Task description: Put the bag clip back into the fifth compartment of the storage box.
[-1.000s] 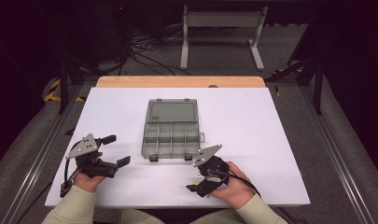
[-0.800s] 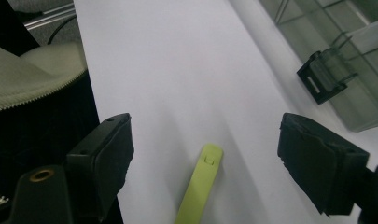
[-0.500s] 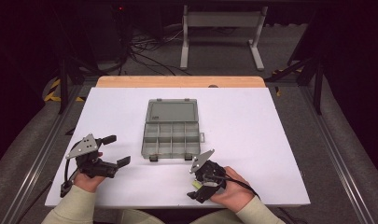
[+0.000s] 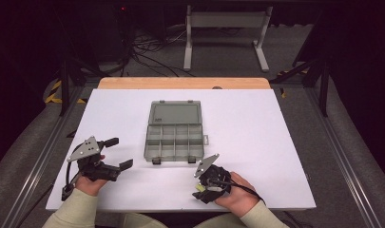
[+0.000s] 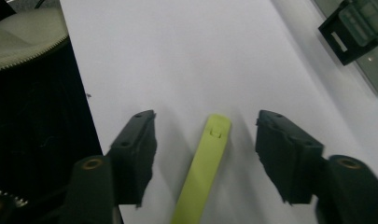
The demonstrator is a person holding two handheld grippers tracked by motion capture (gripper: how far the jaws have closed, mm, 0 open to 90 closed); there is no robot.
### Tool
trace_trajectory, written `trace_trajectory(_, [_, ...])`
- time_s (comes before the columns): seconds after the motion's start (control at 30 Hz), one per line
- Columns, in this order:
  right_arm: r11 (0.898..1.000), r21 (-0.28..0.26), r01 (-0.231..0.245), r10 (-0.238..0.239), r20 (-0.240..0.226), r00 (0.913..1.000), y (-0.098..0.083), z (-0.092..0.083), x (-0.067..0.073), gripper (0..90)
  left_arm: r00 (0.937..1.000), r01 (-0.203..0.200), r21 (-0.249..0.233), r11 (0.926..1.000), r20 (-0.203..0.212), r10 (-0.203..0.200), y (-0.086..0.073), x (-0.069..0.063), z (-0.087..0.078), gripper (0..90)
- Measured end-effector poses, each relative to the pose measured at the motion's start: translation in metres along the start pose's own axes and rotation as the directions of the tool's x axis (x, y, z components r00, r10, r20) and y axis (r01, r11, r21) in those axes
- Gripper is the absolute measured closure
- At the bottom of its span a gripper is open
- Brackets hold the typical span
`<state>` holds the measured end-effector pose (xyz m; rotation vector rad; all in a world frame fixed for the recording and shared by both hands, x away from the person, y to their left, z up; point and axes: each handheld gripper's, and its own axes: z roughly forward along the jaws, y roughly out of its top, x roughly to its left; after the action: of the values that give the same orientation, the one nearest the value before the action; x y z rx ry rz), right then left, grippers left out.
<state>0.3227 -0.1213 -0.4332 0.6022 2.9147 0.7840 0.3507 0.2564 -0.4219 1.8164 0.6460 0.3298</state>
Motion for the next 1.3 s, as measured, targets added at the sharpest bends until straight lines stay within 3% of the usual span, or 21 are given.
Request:
trace_trajectory(0.3, [1.0,0.022,-0.005,0.004,0.018,0.9998,-0.001,0.0,0.0,62.7,1.0,0.001,-0.002,1.0,0.0,-0.001,0.0,0.0,0.0,0.8])
trace_trajectory(0.7, [0.999,0.032,-0.035,0.033,0.05,0.9982,-0.001,0.0,-0.002,76.8,1.0,0.002,0.0,1.0,0.0,-0.002,0.0,0.0,0.0,0.9])
trace_trajectory(0.9, [0.999,0.029,-0.043,0.041,0.046,0.9981,-0.001,-0.002,-0.002,77.9,1.0,0.002,-0.001,1.0,-0.001,-0.002,0.0,0.0,0.0,0.9])
trace_trajectory(1.3, [0.997,-0.061,-0.043,0.046,0.035,0.9983,0.005,-0.02,-0.003,78.2,1.0,0.002,0.0,1.0,-0.001,-0.002,0.0,0.0,0.0,1.0])
